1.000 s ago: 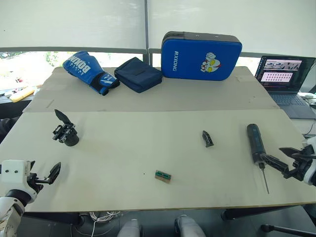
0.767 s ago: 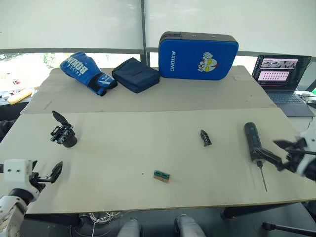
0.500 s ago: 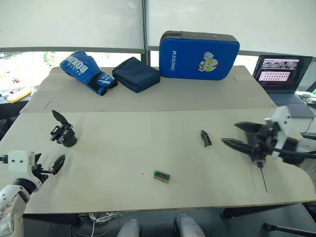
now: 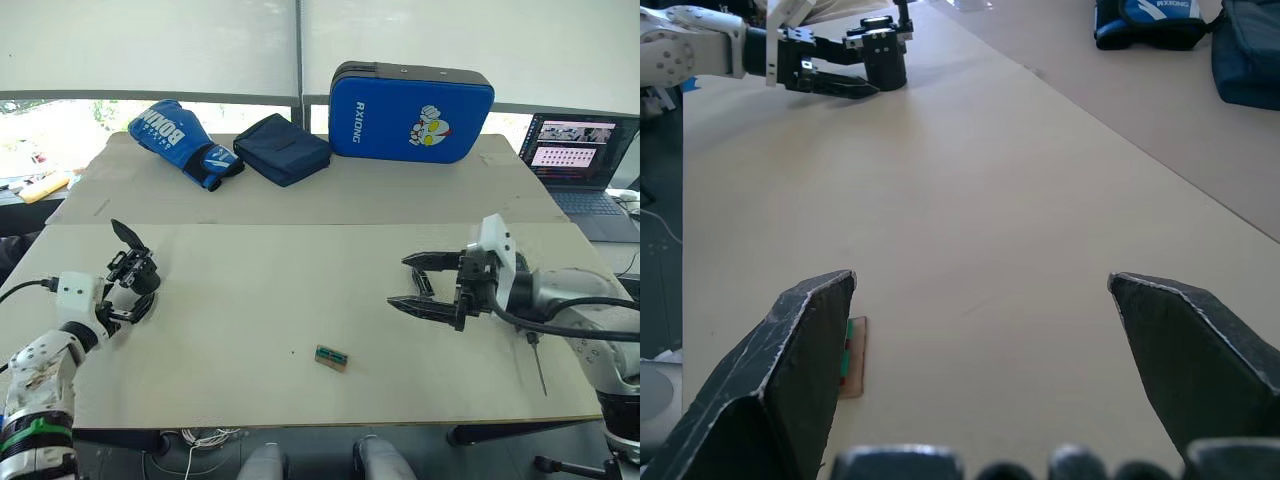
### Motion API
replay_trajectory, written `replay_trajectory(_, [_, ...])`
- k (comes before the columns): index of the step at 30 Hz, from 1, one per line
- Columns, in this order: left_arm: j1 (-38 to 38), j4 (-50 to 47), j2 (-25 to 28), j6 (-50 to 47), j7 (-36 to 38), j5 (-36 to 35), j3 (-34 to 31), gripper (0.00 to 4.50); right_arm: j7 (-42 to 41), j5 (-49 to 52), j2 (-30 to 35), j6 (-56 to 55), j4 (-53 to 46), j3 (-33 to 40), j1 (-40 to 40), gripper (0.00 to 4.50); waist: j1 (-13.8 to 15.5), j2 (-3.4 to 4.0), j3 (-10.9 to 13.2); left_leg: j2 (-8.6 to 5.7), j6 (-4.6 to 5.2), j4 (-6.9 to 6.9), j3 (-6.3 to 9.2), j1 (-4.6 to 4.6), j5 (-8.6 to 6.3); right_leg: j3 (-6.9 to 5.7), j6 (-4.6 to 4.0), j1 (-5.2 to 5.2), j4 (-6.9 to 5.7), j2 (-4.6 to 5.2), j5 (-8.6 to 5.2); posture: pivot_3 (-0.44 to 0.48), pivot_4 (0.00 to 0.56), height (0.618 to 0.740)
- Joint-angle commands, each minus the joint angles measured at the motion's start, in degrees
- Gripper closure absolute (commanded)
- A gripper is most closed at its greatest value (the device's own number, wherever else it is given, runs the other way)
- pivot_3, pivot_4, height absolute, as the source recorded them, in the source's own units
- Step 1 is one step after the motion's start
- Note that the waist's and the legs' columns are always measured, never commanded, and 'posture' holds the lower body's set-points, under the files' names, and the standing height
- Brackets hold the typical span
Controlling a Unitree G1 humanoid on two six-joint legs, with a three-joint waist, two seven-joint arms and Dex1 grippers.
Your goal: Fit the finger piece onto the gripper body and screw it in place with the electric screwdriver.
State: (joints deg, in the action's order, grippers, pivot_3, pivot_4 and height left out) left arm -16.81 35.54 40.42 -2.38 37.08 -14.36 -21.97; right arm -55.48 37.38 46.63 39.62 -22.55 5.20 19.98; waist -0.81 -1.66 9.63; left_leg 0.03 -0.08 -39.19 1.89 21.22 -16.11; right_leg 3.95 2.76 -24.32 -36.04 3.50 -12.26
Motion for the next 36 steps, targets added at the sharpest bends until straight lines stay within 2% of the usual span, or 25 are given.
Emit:
replay_trajectory(1, [-3.5, 3.6, 0.6, 2.7, -1.2, 0.5, -0.2, 0.0, 0.6, 1.8, -0.3, 0.5, -2.8, 1.0, -0.2, 0.02, 0.0, 0.0, 0.0, 0.0, 0.0, 0.0, 0.01, 0.0, 0.0, -0.01, 0.0, 0.0, 0.0, 0.0, 0.0, 0.0, 0.15, 0.74])
replay_trajectory(11, [-8.6, 8.9, -0.6, 5.3, -0.9, 1.1, 2.0, 0.0, 2.6, 1.1, -1.6, 0.7, -4.1, 0.4, -0.7, 0.02, -0.1, -0.01, 0.0, -0.01, 0.0, 0.0, 0.03, 0.01, 0.0, -0.02, 0.0, -0.01, -0.01, 0.0, 0.0, 0.0, 0.15, 0.74])
replay_trajectory(12, [-8.6, 9.1, -0.6, 5.5, -1.0, 1.0, 2.0, 0.51, 2.7, 1.1, -1.6, 0.7, -4.2, 0.3, -0.9, 0.0, -0.1, -0.02, 0.0, -0.01, 0.0, 0.0, 0.04, 0.01, 0.0, -0.02, 0.0, -0.01, -0.02, 0.0, 0.0, 0.0, 0.15, 0.74])
replay_trajectory(14, [-7.6, 8.1, -0.9, 5.7, -0.8, 0.9, 2.0, 1.16, 3.1, 0.9, -1.9, 0.5, -4.3, 0.2, -1.1, 0.0, -0.1, -0.02, 0.0, -0.01, 0.0, 0.0, 0.04, 0.01, 0.0, -0.02, 0.0, -0.01, -0.02, 0.0, 0.0, 0.0, 0.15, 0.74])
replay_trajectory(16, [-5.6, 4.8, -1.8, 4.8, -1.4, 0.4, 1.8, 2.11, 3.5, 0.7, -2.2, 0.3, -4.4, 0.2, -1.2, 0.0, -0.1, -0.02, 0.0, -0.01, 0.0, 0.0, 0.04, 0.01, 0.0, -0.02, 0.0, -0.01, -0.02, 0.0, 0.0, 0.0, 0.15, 0.74])
replay_trajectory(18, [-2.0, -4.1, -4.3, 1.1, -3.4, -1.6, 1.5, 2.13, 3.9, 0.5, -2.4, 0.0, -4.5, 0.2, -1.5, 0.0, -0.2, -0.02, 0.0, -0.01, 0.0, 0.0, 0.06, 0.01, 0.0, -0.01, 0.0, -0.01, -0.02, 0.03, 0.0, 0.0, 0.15, 0.74])
replay_trajectory(20, [2.3, -18.3, -8.8, -6.4, -7.8, -4.8, 1.9, 2.13, 4.1, 0.3, -2.5, -0.2, -4.9, 0.2, -2.0, 0.0, 0.0, -0.02, 0.0, 0.06, 0.0, 0.02, 0.29, 0.02, -0.01, 0.02, 0.02, -0.02, 0.0, 0.12, 0.01, 0.0, 0.15, 0.74])
replay_trajectory(22, [6.2, -36.1, -14.7, -14.4, -15.3, -6.5, 4.8, 2.13, 4.5, 0.0, -2.7, -0.4, -5.5, -0.1, -2.7, 0.0, 0.3, -0.03, 0.0, -0.01, 0.0, 0.01, 0.55, 0.14, -0.01, -0.01, 0.13, -0.05, 0.02, 0.31, 0.06, 0.0, 0.15, 0.74])
replay_trajectory(24, [8.1, -47.1, -19.3, -20.8, -21.4, -5.8, 7.7, 2.13, 5.1, 0.1, -3.0, -0.2, -6.2, -0.3, -3.1, 0.0, 1.2, -0.09, 0.0, -0.23, -0.01, -0.05, 0.64, 0.33, 0.0, -0.08, 0.32, -0.07, 0.08, 0.63, 0.07, 0.0, 0.15, 0.74])
replay_trajectory(26, [9.0, -53.8, -23.6, -26.5, -27.3, -2.7, 12.0, 2.13, 5.8, 0.2, -3.5, 0.0, -7.2, -1.1, -3.7, 0.0, 1.5, -0.11, 0.0, -0.3, -0.01, -0.39, 0.78, 0.65, 0.0, -0.2, 0.45, -0.13, 0.14, 0.65, 0.15, 0.0, 0.15, 0.74])
replay_trajectory(30, [8.9, -59.5, -27.3, -31.5, -32.9, 3.2, 19.2, 2.13, 6.4, -0.1, -3.9, 0.0, -8.6, -2.3, -4.6, 0.0, 1.3, -0.12, 0.0, -0.58, -0.01, -0.61, 0.88, 0.77, 0.0, -0.25, 0.55, -0.11, 0.14, 0.62, 0.22, 0.0, 0.15, 0.74])
replay_trajectory(33, [7.3, -56.3, -31.5, -30.6, -39.1, 8.9, 23.2, 2.13, 6.8, -0.9, -4.5, -0.4, -8.4, -3.5, -4.8, 0.0, 0.9, -0.12, 0.0, -0.56, -0.01, -0.57, 0.88, 0.67, 0.0, -0.23, 0.53, -0.09, 0.12, 0.51, 0.22, 0.0, 0.15, 0.74])
replay_trajectory(36, [5.7, -51.1, -33.9, -28.3, -41.3, 11.8, 24.6, 2.13, 7.4, -1.7, -5.2, -0.8, -7.7, -4.4, -4.6, 0.0, 0.9, -0.12, 0.0, -0.52, 0.0, -0.59, 0.85, 0.66, 0.01, -0.24, 0.5, -0.04, 0.13, 0.4, 0.23, 0.0, 0.15, 0.74])
